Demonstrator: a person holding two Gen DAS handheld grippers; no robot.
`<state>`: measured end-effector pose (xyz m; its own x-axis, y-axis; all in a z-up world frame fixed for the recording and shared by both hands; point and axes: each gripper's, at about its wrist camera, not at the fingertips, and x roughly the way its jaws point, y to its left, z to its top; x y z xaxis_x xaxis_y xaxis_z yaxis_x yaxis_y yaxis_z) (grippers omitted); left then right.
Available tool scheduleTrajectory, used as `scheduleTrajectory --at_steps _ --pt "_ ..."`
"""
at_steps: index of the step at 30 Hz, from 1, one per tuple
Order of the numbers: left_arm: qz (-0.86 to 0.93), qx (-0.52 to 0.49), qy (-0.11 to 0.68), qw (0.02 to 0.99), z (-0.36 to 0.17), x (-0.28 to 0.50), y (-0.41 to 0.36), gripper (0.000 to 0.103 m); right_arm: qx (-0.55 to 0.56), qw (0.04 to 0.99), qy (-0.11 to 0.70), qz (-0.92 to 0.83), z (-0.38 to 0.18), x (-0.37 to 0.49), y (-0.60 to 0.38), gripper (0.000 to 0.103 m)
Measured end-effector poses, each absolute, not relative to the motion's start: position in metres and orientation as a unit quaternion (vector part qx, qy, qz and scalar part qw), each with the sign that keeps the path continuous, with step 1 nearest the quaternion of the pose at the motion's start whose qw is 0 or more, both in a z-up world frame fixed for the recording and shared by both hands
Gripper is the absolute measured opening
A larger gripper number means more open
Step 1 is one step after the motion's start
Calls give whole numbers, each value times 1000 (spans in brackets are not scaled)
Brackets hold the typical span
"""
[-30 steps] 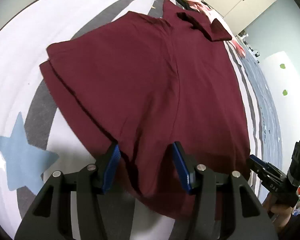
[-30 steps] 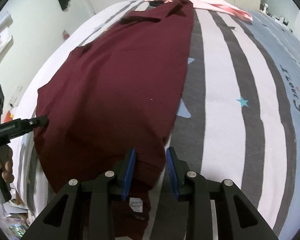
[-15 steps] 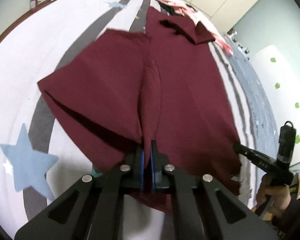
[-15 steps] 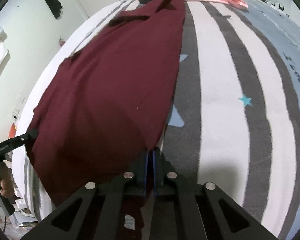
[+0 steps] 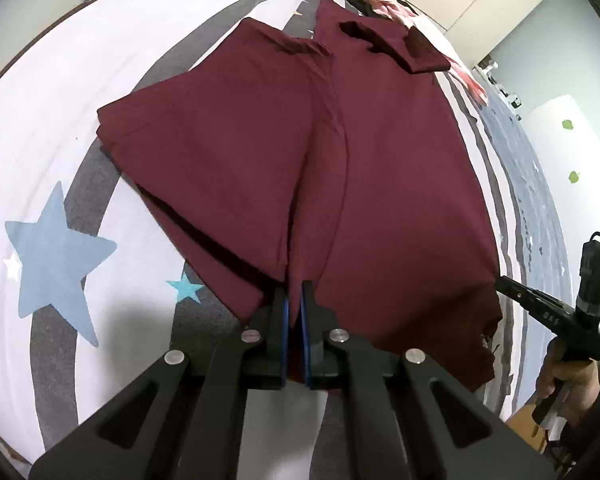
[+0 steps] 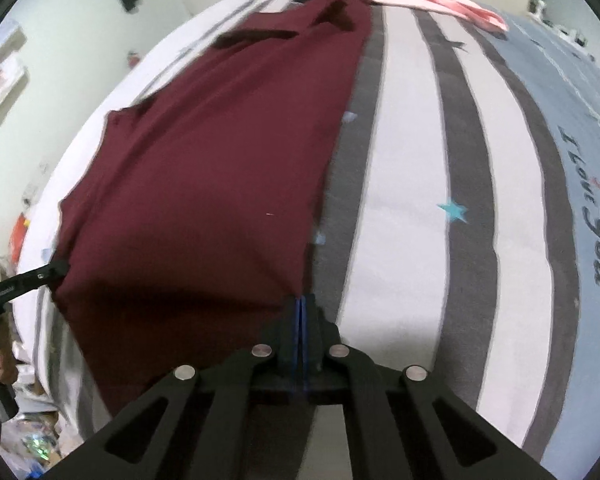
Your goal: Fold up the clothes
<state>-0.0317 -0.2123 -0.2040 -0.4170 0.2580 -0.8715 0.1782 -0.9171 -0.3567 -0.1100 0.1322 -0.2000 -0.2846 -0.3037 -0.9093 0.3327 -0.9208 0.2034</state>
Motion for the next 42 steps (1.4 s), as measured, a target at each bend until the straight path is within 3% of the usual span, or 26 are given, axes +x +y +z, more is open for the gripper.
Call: scheduleTrajectory --at_steps 3,4,6,10,11,19,20,21,22,28,32,35,42 --pt "807 -538 -244 16 -206 -29 -227 11 555 190 29 -810 -194 -105 129 0" --pt "802 -536 -262 9 -208 -26 -233 19 547 191 29 -814 -187 -102 127 0" --pt "797 -529 -289 1 -208 -20 -244 25 531 202 23 -822 -173 -93 122 5" --pt "800 -530 -280 25 -204 -9 -240 37 510 250 38 -822 -155 -67 93 29" --pt "799 -534 -273 30 -204 -8 -236 40 508 266 40 -818 -154 -59 84 30" --pt "799 -543 -252 51 -207 -5 -211 41 551 304 49 -775 -189 -38 53 31" --pt "801 -543 -247 52 -206 -4 -210 36 550 304 55 -776 -192 -38 52 30" --pt "802 -543 -241 54 -205 -4 -209 30 558 303 58 -770 -197 -41 52 26" --pt "804 -544 -235 57 -204 -3 -208 15 570 301 53 -762 -204 -43 53 6" --pt "806 -551 -208 53 -200 -1 -196 11 581 321 23 -748 -200 -53 74 3" --pt "793 -567 -222 34 -214 0 -198 13 590 326 37 -738 -203 -53 80 3" --pt "784 -568 -250 16 -215 1 -209 28 593 327 50 -734 -205 -54 73 3" --pt "817 -522 -237 -57 -192 -6 -257 35 579 316 78 -748 -187 -55 67 9"
